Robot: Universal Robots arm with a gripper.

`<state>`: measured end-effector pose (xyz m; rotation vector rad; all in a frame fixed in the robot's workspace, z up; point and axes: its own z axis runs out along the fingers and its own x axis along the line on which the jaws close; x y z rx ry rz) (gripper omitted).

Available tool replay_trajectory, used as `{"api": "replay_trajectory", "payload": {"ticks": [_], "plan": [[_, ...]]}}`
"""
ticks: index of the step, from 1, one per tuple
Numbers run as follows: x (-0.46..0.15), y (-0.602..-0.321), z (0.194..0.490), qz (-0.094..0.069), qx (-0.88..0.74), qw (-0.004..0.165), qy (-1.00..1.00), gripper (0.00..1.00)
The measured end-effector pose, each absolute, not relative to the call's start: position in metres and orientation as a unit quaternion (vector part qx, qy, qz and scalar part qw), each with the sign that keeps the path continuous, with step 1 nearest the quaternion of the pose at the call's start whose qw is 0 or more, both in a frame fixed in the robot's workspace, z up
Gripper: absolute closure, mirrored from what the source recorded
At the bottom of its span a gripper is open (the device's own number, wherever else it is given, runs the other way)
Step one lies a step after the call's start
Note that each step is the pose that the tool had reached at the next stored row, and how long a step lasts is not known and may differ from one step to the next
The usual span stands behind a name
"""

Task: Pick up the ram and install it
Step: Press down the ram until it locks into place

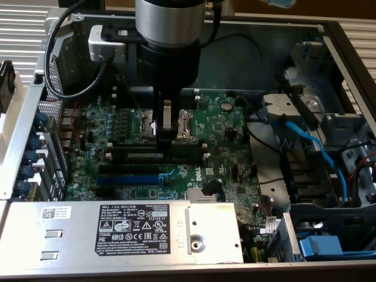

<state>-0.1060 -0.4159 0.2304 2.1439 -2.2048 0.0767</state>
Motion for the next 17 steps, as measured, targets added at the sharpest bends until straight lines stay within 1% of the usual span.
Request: {"api": "replay_trajectory", "payload": {"ticks": [17], "plan": [[-0.106,-0.4159,0.2294,0.027,0.698,0.034,-0.715,0.9]]}}
